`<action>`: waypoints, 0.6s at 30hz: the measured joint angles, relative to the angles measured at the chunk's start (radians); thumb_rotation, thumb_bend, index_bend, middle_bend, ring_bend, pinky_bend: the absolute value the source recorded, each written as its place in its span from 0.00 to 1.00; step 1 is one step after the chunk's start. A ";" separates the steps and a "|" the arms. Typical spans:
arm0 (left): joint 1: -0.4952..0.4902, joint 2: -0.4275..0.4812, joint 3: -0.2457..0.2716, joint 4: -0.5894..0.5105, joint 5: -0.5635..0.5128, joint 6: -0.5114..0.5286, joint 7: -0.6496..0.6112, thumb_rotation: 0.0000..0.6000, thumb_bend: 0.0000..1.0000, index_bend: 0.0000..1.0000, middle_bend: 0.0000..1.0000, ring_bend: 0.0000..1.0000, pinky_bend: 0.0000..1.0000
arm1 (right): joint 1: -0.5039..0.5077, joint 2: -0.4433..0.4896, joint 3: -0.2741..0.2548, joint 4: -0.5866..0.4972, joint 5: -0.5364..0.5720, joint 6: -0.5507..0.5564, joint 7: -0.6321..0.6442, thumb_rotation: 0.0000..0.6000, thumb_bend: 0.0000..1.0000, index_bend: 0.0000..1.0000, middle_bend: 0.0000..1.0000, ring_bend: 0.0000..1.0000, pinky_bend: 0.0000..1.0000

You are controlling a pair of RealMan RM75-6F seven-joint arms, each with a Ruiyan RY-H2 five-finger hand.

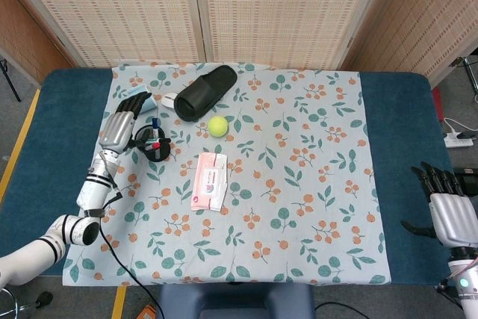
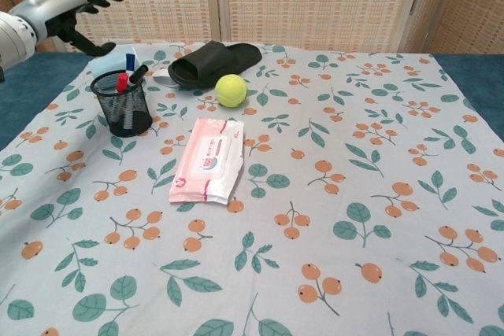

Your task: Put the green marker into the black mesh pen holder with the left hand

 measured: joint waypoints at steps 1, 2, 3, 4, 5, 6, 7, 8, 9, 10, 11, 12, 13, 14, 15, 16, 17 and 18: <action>0.003 0.012 -0.005 -0.022 0.005 0.023 0.009 1.00 0.40 0.05 0.00 0.00 0.00 | 0.001 0.000 0.000 0.000 0.000 -0.002 0.000 1.00 0.00 0.10 0.00 0.01 0.00; 0.008 0.035 -0.009 -0.060 0.015 0.059 0.027 1.00 0.40 0.06 0.00 0.00 0.01 | 0.003 -0.001 -0.001 -0.001 -0.001 -0.006 0.001 1.00 0.00 0.10 0.00 0.01 0.00; 0.013 0.056 -0.011 -0.096 0.024 0.086 0.045 1.00 0.40 0.08 0.00 0.00 0.02 | 0.004 -0.001 -0.002 -0.001 -0.003 -0.009 0.001 1.00 0.00 0.10 0.00 0.01 0.00; 0.019 0.080 -0.012 -0.137 0.034 0.110 0.069 1.00 0.40 0.11 0.00 0.00 0.03 | 0.005 -0.002 -0.003 -0.002 -0.007 -0.011 0.001 1.00 0.00 0.10 0.00 0.01 0.00; 0.031 0.116 -0.011 -0.200 0.051 0.137 0.110 1.00 0.40 0.12 0.00 0.00 0.03 | 0.007 -0.002 -0.005 -0.003 -0.014 -0.015 0.001 1.00 0.00 0.10 0.00 0.01 0.00; 0.041 0.143 -0.008 -0.251 0.064 0.157 0.149 1.00 0.40 0.14 0.01 0.00 0.04 | 0.008 -0.002 -0.007 -0.004 -0.019 -0.017 0.002 1.00 0.00 0.10 0.00 0.01 0.00; 0.053 0.169 -0.004 -0.305 0.076 0.178 0.194 1.00 0.39 0.14 0.01 0.00 0.05 | 0.009 -0.002 -0.009 -0.005 -0.024 -0.020 0.003 1.00 0.00 0.10 0.00 0.01 0.00; 0.070 0.202 0.005 -0.378 0.092 0.208 0.263 1.00 0.39 0.14 0.02 0.00 0.05 | 0.010 -0.002 -0.011 -0.006 -0.029 -0.021 0.005 1.00 0.00 0.10 0.00 0.01 0.00; 0.086 0.225 0.014 -0.431 0.104 0.230 0.320 1.00 0.38 0.14 0.02 0.00 0.05 | 0.010 -0.001 -0.013 -0.008 -0.034 -0.021 0.006 1.00 0.00 0.10 0.00 0.01 0.00; 0.104 0.247 0.025 -0.482 0.116 0.253 0.380 1.00 0.38 0.14 0.02 0.00 0.04 | 0.010 -0.001 -0.014 -0.009 -0.040 -0.020 0.009 1.00 0.00 0.10 0.00 0.01 0.00; 0.133 0.275 0.046 -0.548 0.135 0.288 0.464 1.00 0.37 0.14 0.02 0.00 0.04 | 0.009 0.001 -0.016 -0.011 -0.048 -0.019 0.012 1.00 0.00 0.10 0.00 0.01 0.00; 0.159 0.295 0.066 -0.595 0.152 0.317 0.525 1.00 0.37 0.14 0.03 0.00 0.04 | 0.009 0.002 -0.018 -0.013 -0.056 -0.017 0.013 1.00 0.00 0.10 0.00 0.01 0.00; 0.187 0.310 0.089 -0.637 0.169 0.347 0.583 1.00 0.37 0.14 0.03 0.00 0.04 | 0.008 0.003 -0.020 -0.016 -0.064 -0.015 0.014 1.00 0.00 0.10 0.00 0.01 0.00; 0.221 0.324 0.118 -0.680 0.188 0.383 0.650 1.00 0.37 0.14 0.03 0.00 0.04 | 0.007 0.004 -0.023 -0.019 -0.074 -0.013 0.016 1.00 0.00 0.10 0.00 0.01 0.00; 0.247 0.331 0.139 -0.703 0.201 0.407 0.689 1.00 0.37 0.14 0.04 0.00 0.04 | 0.006 0.005 -0.026 -0.022 -0.083 -0.011 0.017 1.00 0.00 0.10 0.00 0.01 0.00; 0.273 0.336 0.158 -0.716 0.211 0.430 0.720 1.00 0.37 0.15 0.04 0.00 0.04 | 0.005 0.006 -0.028 -0.025 -0.092 -0.008 0.018 1.00 0.00 0.10 0.00 0.01 0.00; 0.308 0.339 0.182 -0.720 0.219 0.461 0.747 1.00 0.37 0.15 0.05 0.00 0.04 | 0.004 0.007 -0.032 -0.028 -0.104 -0.006 0.018 1.00 0.00 0.10 0.00 0.01 0.00; 0.335 0.340 0.198 -0.713 0.222 0.482 0.757 1.00 0.37 0.15 0.05 0.00 0.04 | 0.003 0.008 -0.035 -0.031 -0.112 -0.005 0.019 1.00 0.00 0.10 0.00 0.01 0.00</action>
